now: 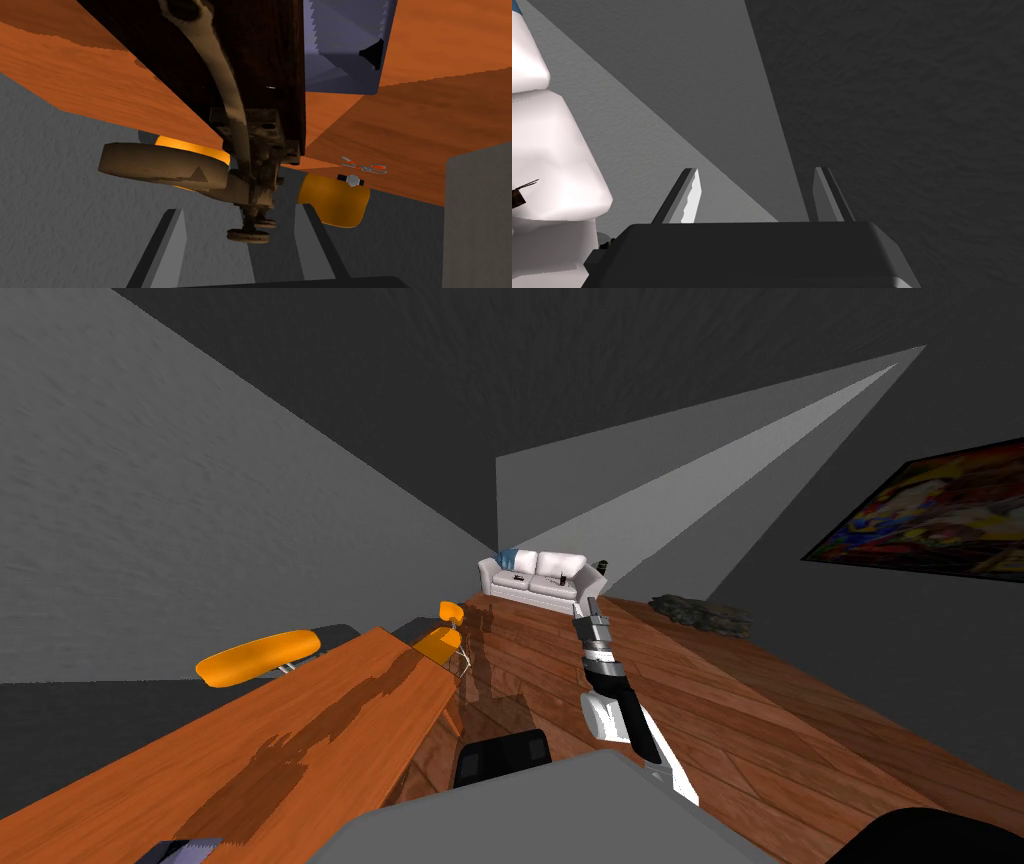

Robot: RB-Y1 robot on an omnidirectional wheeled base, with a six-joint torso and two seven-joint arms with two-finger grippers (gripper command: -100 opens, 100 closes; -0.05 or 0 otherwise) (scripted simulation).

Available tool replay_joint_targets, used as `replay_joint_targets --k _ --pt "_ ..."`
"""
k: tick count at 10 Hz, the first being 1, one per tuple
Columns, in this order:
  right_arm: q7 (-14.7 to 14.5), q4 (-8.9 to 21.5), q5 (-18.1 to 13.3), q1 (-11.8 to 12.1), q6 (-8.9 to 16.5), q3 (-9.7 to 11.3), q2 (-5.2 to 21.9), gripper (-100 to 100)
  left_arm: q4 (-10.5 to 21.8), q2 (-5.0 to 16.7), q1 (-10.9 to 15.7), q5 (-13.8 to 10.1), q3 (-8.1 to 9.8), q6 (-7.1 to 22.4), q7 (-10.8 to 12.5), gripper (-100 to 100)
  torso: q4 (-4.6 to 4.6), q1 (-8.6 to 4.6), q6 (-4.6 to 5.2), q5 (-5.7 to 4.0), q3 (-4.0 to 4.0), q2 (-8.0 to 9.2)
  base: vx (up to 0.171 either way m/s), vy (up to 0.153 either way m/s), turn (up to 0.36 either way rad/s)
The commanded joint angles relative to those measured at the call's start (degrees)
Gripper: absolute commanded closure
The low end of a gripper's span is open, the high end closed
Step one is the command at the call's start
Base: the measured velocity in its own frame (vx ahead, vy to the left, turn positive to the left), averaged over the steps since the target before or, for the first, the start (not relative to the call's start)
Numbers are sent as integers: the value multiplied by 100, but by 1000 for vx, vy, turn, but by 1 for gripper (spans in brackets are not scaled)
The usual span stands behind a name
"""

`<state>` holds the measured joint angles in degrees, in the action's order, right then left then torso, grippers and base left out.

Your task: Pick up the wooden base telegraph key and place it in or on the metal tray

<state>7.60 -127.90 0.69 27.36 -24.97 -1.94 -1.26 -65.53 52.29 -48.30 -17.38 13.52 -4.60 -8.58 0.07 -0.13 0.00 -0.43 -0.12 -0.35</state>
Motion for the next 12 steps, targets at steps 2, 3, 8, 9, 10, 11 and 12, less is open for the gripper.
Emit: replay_joint_targets --k 2,3,8,9,10,11,12 --pt "0 0 0 0 0 0 0 0 0 0 0 0 0 0 0 -100 2 -11 0 -3 5 8 3 4 -1" --pt "0 0 0 0 0 0 0 0 0 0 1 0 0 0 0 -100 3 -15 0 -4 7 11 0 0 0" --pt "0 0 0 0 0 0 0 0 -436 338 -434 -293 101 84 102 -100 2 -20 -1 -6 6 9 9 1 36" --pt "0 0 0 0 0 0 0 0 -523 405 -521 -351 122 101 123 -100 2 -19 -1 -7 5 8 17 -1 45" --pt "0 0 0 0 0 0 0 0 -610 473 -608 -410 142 118 143 -100 2 -20 -1 -6 5 7 16 -3 33" --pt "0 0 0 0 0 0 -1 0 -697 540 -695 -469 162 135 164 -100 2 -20 0 -6 4 7 15 0 39" --pt "0 0 0 0 0 0 0 0 -785 608 -782 -527 182 151 184 -100 2 -20 -1 -6 5 8 12 -1 33"
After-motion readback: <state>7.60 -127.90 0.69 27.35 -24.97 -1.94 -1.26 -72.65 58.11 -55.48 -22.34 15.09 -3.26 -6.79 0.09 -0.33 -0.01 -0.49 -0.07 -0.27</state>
